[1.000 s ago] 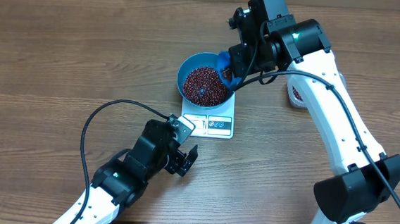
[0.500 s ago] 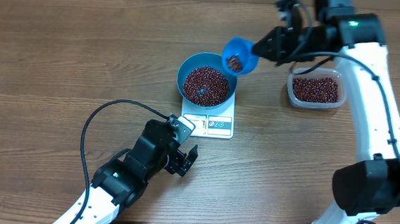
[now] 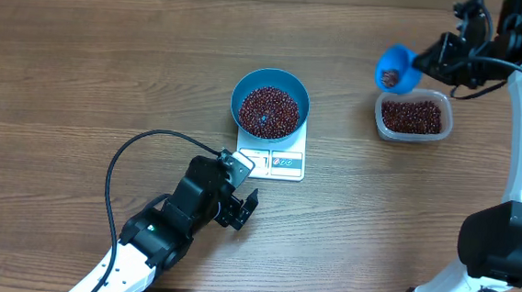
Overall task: Scoop item into bowl and weigh 150g on scale
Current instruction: 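Carry the scoop with leftover beans right back to the tub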
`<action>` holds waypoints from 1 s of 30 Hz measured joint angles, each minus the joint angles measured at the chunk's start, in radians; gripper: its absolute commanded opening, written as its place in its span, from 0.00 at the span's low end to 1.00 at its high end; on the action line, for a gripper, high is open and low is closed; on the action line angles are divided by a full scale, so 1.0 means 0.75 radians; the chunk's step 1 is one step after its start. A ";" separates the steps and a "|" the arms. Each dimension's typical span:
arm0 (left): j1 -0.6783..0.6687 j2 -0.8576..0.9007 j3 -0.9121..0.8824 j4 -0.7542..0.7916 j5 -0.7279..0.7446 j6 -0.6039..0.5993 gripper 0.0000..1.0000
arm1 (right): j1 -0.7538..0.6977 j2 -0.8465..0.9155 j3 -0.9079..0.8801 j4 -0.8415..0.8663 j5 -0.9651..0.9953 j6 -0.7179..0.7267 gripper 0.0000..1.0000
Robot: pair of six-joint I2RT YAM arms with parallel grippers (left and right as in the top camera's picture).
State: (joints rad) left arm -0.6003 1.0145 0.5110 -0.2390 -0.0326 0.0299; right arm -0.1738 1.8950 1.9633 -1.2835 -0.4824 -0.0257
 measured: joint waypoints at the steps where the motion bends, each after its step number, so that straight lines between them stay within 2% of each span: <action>1: 0.000 0.000 0.000 0.000 0.000 0.000 0.99 | -0.004 0.000 0.000 -0.006 0.028 0.001 0.04; 18: 0.000 0.000 0.000 -0.001 0.000 0.000 1.00 | 0.018 0.000 0.000 -0.158 0.633 0.002 0.04; 30: 0.000 0.000 0.000 0.000 0.000 0.000 0.99 | 0.308 0.000 0.000 -0.218 1.083 0.270 0.04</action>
State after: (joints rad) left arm -0.6003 1.0145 0.5110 -0.2390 -0.0326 0.0299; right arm 0.0574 1.8950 1.9633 -1.4467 0.3298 0.1764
